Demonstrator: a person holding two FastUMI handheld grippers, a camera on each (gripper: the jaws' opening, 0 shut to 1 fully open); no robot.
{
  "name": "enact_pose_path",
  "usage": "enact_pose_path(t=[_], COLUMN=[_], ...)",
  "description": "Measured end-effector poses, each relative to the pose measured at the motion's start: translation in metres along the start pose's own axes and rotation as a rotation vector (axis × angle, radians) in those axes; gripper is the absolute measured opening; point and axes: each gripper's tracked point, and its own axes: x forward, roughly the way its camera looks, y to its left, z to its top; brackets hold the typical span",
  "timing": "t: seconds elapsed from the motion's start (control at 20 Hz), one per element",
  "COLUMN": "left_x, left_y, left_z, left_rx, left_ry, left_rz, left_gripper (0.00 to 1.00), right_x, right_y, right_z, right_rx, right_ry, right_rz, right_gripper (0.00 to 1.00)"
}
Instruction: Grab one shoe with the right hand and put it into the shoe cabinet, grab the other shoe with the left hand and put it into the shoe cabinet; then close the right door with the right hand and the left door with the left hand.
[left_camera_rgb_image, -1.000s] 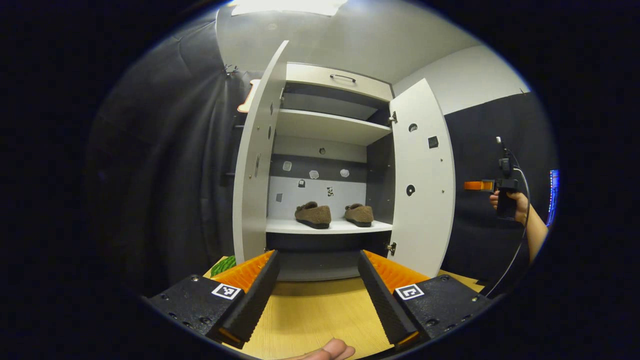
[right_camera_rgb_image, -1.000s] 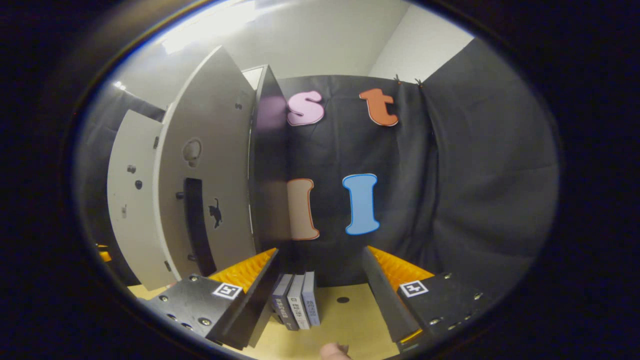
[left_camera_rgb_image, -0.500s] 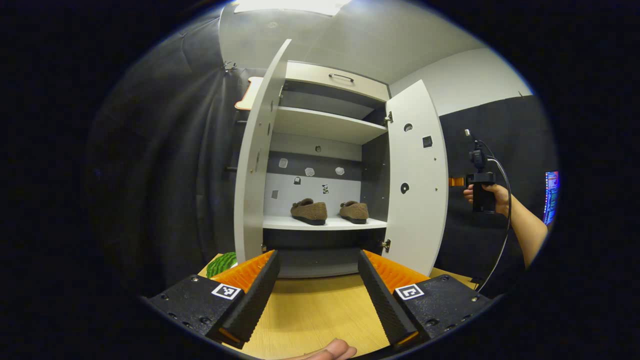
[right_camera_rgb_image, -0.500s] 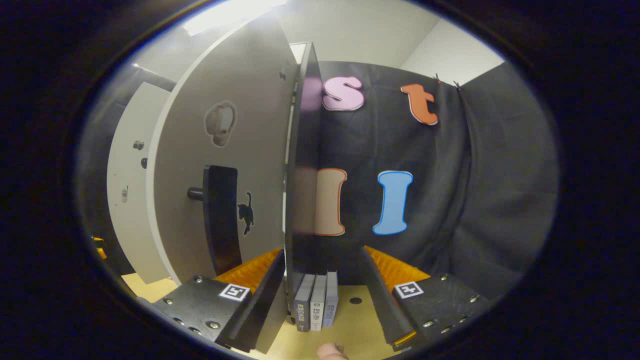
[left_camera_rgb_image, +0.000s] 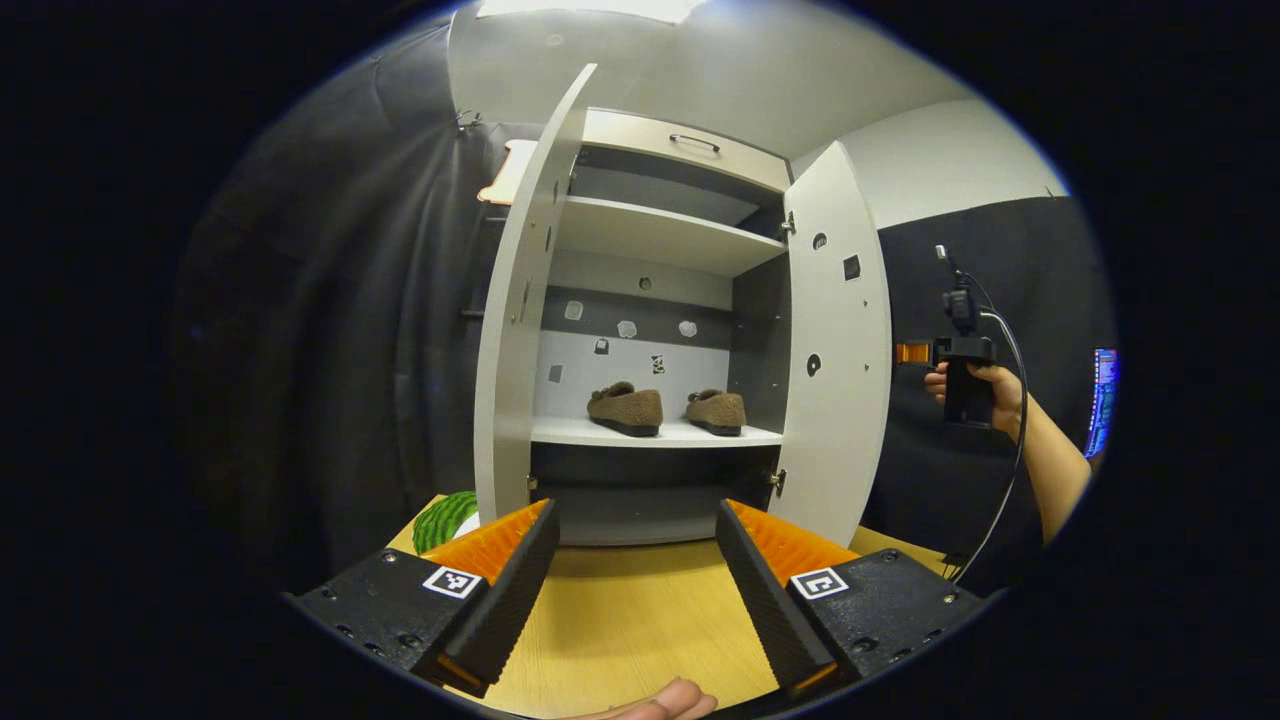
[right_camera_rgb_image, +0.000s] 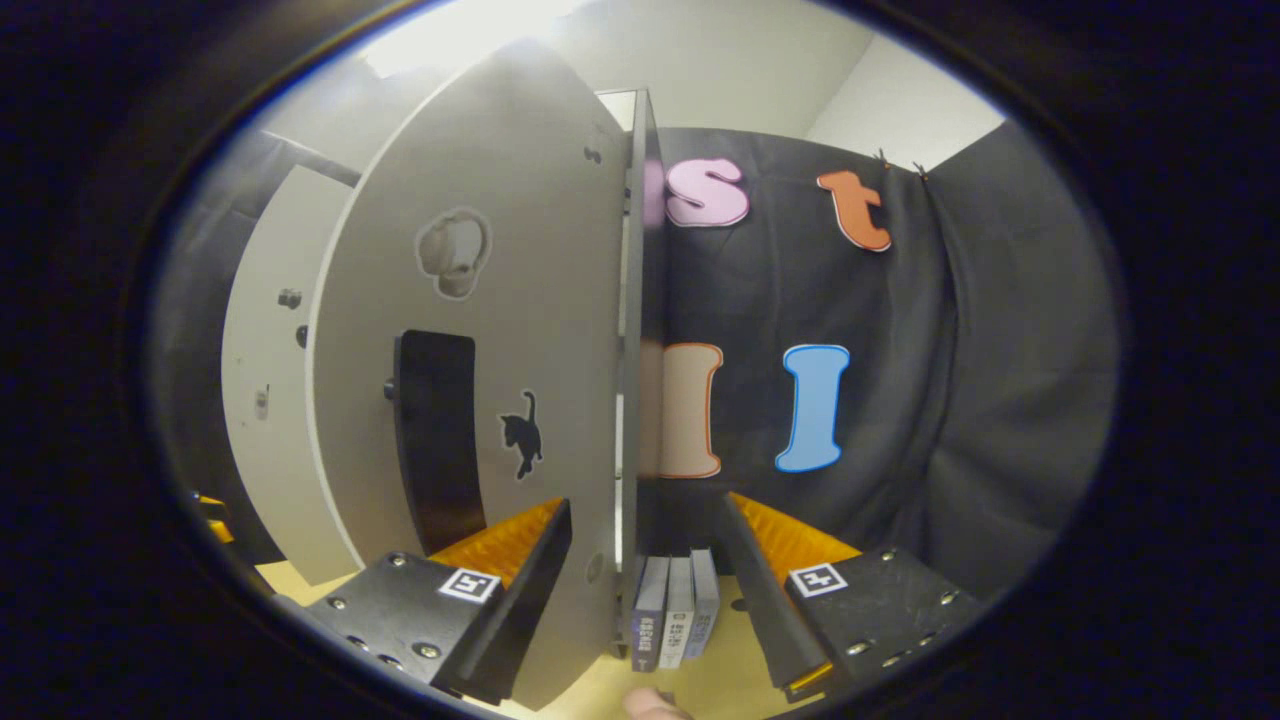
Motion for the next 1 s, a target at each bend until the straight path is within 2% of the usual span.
enact_pose_path(t=[0.2, 0.3, 0.4, 0.55, 0.6, 0.65, 0.75, 0.9, 1.0], left_x=[0.003, 0.003, 0.005, 0.006, 0.007, 0.008, 0.009, 0.002, -0.005], left_y=[0.006, 0.009, 0.013, 0.01, 0.008, 0.005, 0.008, 0.02, 0.028], left_z=[-0.006, -0.007, -0.007, -0.012, -0.012, -0.009, -0.005, -0.003, 0.0], left_rx=[-0.019, -0.019, -0.023, -0.029, -0.028, -0.033, -0.039, -0.007, 0.01], left_ry=[0.014, 0.015, 0.012, 0.023, 0.018, 0.004, -0.017, -0.023, -0.038], left_rz=[0.022, 0.031, 0.043, 0.035, 0.026, 0.012, 0.006, 0.036, 0.058], left_gripper=[0.97, 0.93, 0.96, 0.96, 1.0, 0.97, 0.96, 0.96, 0.96], right_x=[0.004, 0.003, 0.005, 0.006, 0.008, 0.009, 0.01, 0.012, 0.01], right_y=[0.014, 0.016, 0.02, 0.04, 0.05, 0.061, 0.075, 0.083, 0.091], right_z=[-0.001, -0.003, 0.001, -0.001, -0.001, -0.001, 0.003, 0.008, 0.001], right_rx=[0.009, 0.021, 0.014, 0.019, 0.012, 0.019, 0.039, 0.037, 0.048], right_ry=[0.0, 0.006, -0.005, -0.004, 0.0, -0.001, -0.011, -0.03, -0.025], right_rz=[0.016, 0.01, 0.005, 0.008, 0.03, 0.05, 0.056, 0.043, 0.046], right_gripper=[0.9, 0.87, 0.9, 0.87, 0.87, 0.87, 0.9, 0.97, 0.98])
